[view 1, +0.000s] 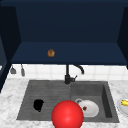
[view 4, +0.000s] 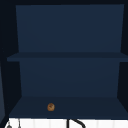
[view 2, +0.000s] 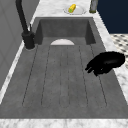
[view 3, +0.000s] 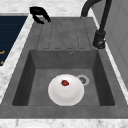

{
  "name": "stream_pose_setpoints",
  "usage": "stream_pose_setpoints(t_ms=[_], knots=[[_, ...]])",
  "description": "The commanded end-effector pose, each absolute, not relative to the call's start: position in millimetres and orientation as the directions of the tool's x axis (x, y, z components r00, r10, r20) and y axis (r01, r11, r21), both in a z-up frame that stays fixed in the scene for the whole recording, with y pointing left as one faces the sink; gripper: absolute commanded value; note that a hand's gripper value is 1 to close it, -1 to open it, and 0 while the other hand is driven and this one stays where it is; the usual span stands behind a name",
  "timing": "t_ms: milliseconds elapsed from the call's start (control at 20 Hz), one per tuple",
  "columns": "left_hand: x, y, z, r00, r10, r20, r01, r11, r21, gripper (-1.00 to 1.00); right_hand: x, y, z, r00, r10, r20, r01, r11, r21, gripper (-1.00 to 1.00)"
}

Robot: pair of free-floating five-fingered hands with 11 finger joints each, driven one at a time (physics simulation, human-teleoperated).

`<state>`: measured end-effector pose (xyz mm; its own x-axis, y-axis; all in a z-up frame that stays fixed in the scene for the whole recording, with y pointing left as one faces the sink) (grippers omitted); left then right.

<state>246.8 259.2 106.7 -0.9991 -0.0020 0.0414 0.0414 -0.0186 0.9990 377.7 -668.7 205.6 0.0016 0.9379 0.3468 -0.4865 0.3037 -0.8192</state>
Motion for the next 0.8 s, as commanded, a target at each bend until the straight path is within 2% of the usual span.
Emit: stream_pose_setpoints(t_ms=[0, 250, 750], knots=[[247, 259, 107, -0.999, -0.002, 0.041, 0.041, -0.019, 0.999, 0.00, 375, -687, 216, 0.012, 0.933, 0.359, -0.513, 0.314, -0.799, -1.00], [247, 259, 107, -0.999, -0.002, 0.041, 0.041, -0.019, 0.999, 0.00, 351, -714, 235, -0.040, 0.928, 0.371, -0.490, 0.306, -0.816, -1.00], [247, 259, 107, -0.999, -0.002, 0.041, 0.041, -0.019, 0.999, 0.00, 292, -738, 255, -0.007, 0.930, 0.368, -0.540, 0.306, -0.784, -1.00]])
